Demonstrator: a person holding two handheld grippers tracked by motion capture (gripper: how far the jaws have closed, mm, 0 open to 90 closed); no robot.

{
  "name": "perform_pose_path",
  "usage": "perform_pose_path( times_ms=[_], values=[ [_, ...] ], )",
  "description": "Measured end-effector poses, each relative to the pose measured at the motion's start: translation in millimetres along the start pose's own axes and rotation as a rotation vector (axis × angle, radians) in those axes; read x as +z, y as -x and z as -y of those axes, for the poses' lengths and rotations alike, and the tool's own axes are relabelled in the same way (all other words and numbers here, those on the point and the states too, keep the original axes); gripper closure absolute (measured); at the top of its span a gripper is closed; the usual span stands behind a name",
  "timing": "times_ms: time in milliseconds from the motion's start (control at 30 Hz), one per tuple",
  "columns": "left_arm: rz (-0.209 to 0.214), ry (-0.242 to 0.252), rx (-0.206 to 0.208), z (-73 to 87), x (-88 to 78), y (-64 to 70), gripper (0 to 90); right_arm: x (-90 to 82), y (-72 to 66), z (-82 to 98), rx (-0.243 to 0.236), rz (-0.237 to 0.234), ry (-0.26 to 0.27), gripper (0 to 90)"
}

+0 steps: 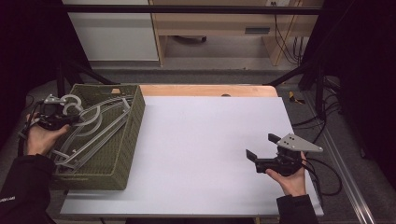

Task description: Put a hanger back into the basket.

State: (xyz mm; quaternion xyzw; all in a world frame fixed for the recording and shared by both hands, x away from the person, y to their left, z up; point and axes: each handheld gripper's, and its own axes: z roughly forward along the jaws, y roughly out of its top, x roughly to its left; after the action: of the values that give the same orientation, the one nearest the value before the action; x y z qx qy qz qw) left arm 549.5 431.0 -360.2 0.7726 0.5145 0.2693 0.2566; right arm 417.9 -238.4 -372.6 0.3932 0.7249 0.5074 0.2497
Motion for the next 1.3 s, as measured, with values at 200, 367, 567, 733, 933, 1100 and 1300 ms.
perform_pose_path(
  times_ms=[200,367,567,733,933,1100,1300],
  values=[
    [-0.003,-0.023,-0.021,2.9,4.5,0.3,81.8,1.3,-0.1,0.3,-0.005,-0.001,0.000,2.4],
    [-0.017,0.004,-0.021,1.6,0.8,3.2,81.9,-0.3,0.5,-0.3,-0.002,-0.001,0.008,2.4],
    [-0.041,0.072,0.031,-1.6,-5.9,7.7,82.2,0.3,-0.2,-0.1,-0.002,-0.004,0.004,2.4],
    [-0.023,-0.016,0.045,6.2,6.8,4.4,82.2,0.0,-0.4,-0.3,-0.002,-0.005,0.006,2.5],
    [0.029,-0.054,-0.012,11.3,5.7,2.9,74.6,-1.3,0.3,-0.6,0.001,-0.004,0.012,2.4],
    [0.090,0.103,-0.089,10.7,-20.9,3.0,62.0,-1.2,0.2,-0.7,0.004,-0.008,0.012,2.5],
    [0.168,0.257,-0.069,9.3,-49.5,25.2,45.8,-3.2,0.9,-1.4,0.012,-0.011,0.025,2.5]
  ],
)
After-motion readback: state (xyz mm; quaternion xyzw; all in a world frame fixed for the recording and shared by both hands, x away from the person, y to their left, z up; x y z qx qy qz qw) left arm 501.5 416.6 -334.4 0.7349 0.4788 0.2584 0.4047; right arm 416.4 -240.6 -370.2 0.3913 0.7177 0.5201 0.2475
